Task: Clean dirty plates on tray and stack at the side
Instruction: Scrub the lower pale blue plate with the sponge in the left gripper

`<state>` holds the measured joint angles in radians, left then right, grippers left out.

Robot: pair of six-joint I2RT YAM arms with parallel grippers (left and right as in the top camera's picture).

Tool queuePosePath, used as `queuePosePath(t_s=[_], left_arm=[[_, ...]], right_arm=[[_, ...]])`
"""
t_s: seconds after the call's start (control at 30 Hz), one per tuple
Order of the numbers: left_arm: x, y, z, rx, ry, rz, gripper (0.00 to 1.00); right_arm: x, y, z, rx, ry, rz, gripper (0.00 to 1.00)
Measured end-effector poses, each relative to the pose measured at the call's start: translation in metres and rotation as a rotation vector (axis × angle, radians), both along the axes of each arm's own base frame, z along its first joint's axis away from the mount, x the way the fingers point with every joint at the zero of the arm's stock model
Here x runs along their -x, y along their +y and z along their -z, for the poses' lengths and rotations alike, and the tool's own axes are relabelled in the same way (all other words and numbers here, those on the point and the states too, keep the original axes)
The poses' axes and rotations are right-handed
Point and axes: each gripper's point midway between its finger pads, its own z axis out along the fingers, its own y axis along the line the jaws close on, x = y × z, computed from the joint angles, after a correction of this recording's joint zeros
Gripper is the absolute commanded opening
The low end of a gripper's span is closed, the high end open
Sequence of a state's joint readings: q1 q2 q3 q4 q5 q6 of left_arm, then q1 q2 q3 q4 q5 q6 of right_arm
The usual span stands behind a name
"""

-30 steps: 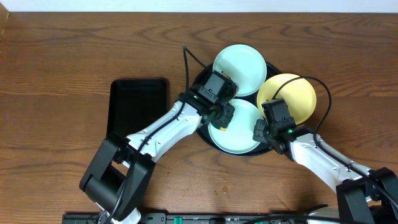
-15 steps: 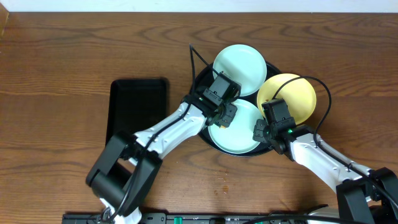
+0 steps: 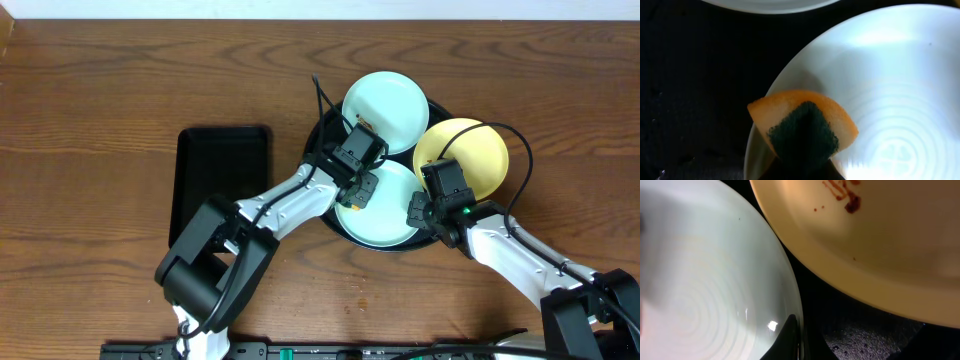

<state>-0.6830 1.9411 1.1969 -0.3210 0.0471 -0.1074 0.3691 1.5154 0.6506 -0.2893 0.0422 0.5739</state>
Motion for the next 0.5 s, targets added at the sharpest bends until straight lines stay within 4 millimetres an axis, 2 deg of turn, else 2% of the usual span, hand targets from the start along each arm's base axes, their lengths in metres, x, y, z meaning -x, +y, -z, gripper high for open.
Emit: queuePosePath(t_s=[0.17,0.5], left_arm=[[-0.002,-0.001,0.007,-0.007,0.007,-0.001,0.07],[0.002,-0.011,0.007,0.054,0.054,0.024,0.08]], right_arm=[[0.0,0.0,0.0,0.0,0.0,0.0,0.01],[0.0,0.0,0.0,0.0,0.0,0.0,0.01]])
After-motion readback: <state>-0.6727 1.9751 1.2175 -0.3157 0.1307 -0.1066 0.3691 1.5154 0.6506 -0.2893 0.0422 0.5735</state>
